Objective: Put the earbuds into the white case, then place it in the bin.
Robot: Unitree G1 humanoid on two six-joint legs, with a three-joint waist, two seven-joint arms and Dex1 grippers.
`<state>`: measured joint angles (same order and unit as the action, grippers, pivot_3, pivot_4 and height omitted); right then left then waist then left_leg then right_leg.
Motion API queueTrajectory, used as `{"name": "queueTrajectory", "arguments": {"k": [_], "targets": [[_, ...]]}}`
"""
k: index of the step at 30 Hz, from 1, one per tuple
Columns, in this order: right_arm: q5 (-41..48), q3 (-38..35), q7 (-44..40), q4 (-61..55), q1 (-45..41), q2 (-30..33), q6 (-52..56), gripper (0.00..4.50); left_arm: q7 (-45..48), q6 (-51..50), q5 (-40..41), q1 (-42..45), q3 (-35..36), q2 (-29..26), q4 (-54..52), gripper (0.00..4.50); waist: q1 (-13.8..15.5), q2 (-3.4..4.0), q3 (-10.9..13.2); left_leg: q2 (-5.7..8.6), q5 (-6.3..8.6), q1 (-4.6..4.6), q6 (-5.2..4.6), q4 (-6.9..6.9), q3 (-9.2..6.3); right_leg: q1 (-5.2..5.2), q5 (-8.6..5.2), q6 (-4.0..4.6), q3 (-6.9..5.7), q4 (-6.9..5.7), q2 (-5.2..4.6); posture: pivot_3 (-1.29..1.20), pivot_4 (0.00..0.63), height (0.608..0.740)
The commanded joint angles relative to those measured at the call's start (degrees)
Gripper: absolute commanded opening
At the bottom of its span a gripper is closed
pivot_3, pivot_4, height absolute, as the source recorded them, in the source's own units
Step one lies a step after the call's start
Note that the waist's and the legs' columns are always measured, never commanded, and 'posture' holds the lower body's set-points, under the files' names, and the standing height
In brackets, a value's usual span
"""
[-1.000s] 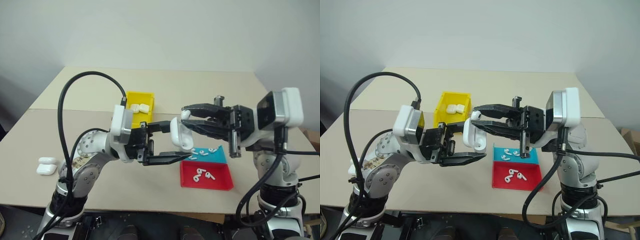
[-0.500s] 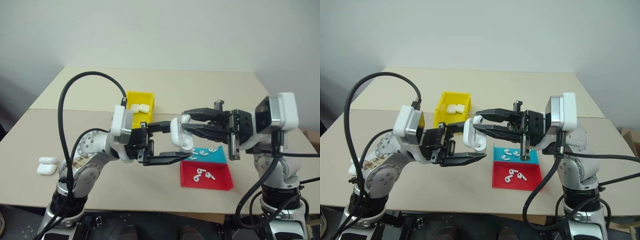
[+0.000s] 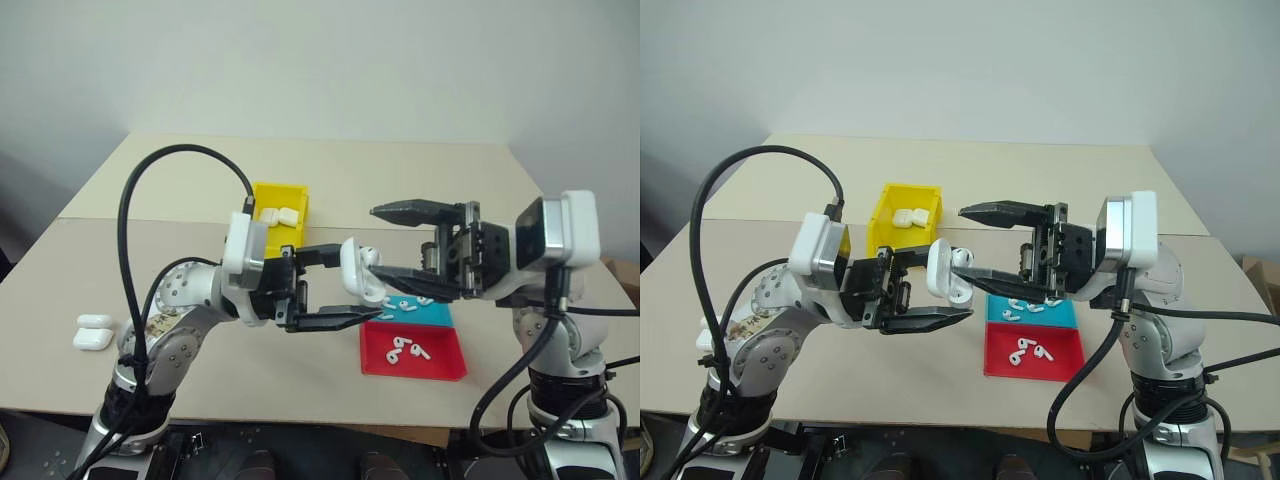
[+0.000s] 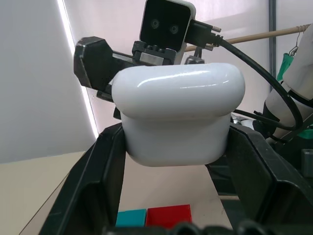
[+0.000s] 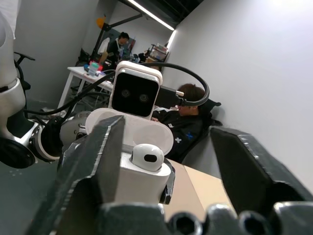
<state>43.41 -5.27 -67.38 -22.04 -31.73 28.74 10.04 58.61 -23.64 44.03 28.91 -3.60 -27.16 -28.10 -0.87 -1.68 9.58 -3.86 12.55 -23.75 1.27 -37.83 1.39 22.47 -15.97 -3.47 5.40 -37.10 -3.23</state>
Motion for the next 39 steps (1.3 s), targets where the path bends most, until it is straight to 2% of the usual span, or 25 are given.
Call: {"name": "queueTrajectory", "arguments": {"k": [1, 4, 9, 12, 14, 17, 21, 25, 30, 39], "targets": [[-1.2, 1.7, -1.5, -1.2, 0.6, 0.9, -0.9, 3.32, -0.3, 2.0, 0.3, 0.9, 0.8, 0.9, -1.4, 2.77, 0.0, 0.0, 0.0, 0.0, 0.0, 0.0, 0.0, 0.0, 0.0, 0.0, 0.0, 0.0, 0.0, 0.0, 0.0, 0.0, 0.15, 0.74], [-1.4, 0.6, -0.8, -0.9, 0.0, 1.8, -0.9, 3.32, 0.6, 2.4, -1.0, -0.6, 1.2, -0.2, -0.9, 2.77, 0.0, 0.0, 0.0, 0.0, 0.0, 0.0, 0.0, 0.0, 0.0, 0.0, 0.0, 0.0, 0.0, 0.0, 0.0, 0.0, 0.15, 0.74], [-3.7, -0.2, 1.2, 3.3, -5.1, 14.0, 10.2, 3.32, 8.4, 8.1, -5.9, -8.4, 2.4, -6.5, 1.6, 2.77, -0.2, 0.07, 0.0, 0.0, 0.0, 0.02, 0.0, 0.01, 0.06, 0.03, 0.0, 0.01, 0.02, 0.0, -0.02, 0.0, 0.15, 0.74], [-9.9, 3.5, -1.6, 7.2, -8.8, 21.7, 12.9, 3.32, 12.4, 12.6, -8.7, -13.6, 3.7, -10.0, 3.8, 2.77, -0.1, 0.09, 0.1, -0.03, 0.0, 0.03, 0.0, 0.04, 0.06, 0.06, -0.02, 0.05, 0.01, 0.0, 0.0, 0.0, 0.15, 0.74], [-16.3, 8.7, -4.8, 9.5, -11.3, 26.4, 13.0, 3.32, 14.2, 15.4, -10.6, -16.7, 4.3, -11.8, 4.9, 2.77, -0.1, 0.09, 0.1, -0.03, 0.0, 0.01, 0.0, 0.06, 0.11, 0.1, -0.03, 0.06, 0.03, 0.04, -0.02, 0.0, 0.15, 0.74], [-23.4, 15.8, -8.9, 12.4, -14.8, 29.9, 13.8, 3.32, 15.0, 18.1, -12.3, -19.4, 4.6, -12.8, 5.5, 2.77, 0.0, 0.1, 0.1, -0.03, 0.0, -0.02, 0.0, 0.07, 0.17, 0.19, -0.03, 0.07, 0.05, 0.04, -0.05, 0.0, 0.15, 0.74], [-36.7, 26.3, -12.0, 18.5, -19.2, 30.4, 11.7, 3.32, 13.8, 19.6, -13.6, -21.1, 4.5, -12.5, 5.1, 2.77, 0.0, 0.1, 0.1, -0.04, 0.0, -0.06, 0.0, 0.07, 0.2, 0.26, -0.03, 0.07, 0.07, 0.02, -0.05, 0.0, 0.15, 0.74], [-48.2, 33.0, -13.6, 26.7, -20.9, 29.0, -3.9, 3.32, 12.4, 20.8, -15.0, -22.0, 3.3, -11.5, 4.1, 2.77, 0.1, 0.1, 0.1, -0.03, 0.0, -0.12, 0.0, 0.07, 0.21, 0.33, -0.03, 0.07, 0.07, 0.02, -0.06, 0.0, 0.15, 0.74], [-54.5, 36.4, -16.1, 35.3, -24.9, 24.6, -12.9, 3.32, 11.1, 20.7, -15.1, -22.5, 2.7, -11.3, 2.6, 2.77, -0.3, 0.12, 0.1, -0.04, 0.0, -0.38, 0.0, 0.06, 0.24, 0.67, 0.0, 0.1, 0.12, -0.09, -0.04, 0.0, 0.15, 0.74], [-62.2, 39.5, -18.1, 51.5, -31.7, 17.7, -27.1, 3.32, 10.0, 20.6, -15.5, -22.9, 2.3, -11.7, 1.4, 2.77, -0.2, 0.15, 0.1, -0.04, 0.0, -0.37, 0.0, 0.06, 0.25, 0.64, 0.01, 0.11, 0.11, -0.09, -0.04, 0.0, 0.15, 0.74]]}}
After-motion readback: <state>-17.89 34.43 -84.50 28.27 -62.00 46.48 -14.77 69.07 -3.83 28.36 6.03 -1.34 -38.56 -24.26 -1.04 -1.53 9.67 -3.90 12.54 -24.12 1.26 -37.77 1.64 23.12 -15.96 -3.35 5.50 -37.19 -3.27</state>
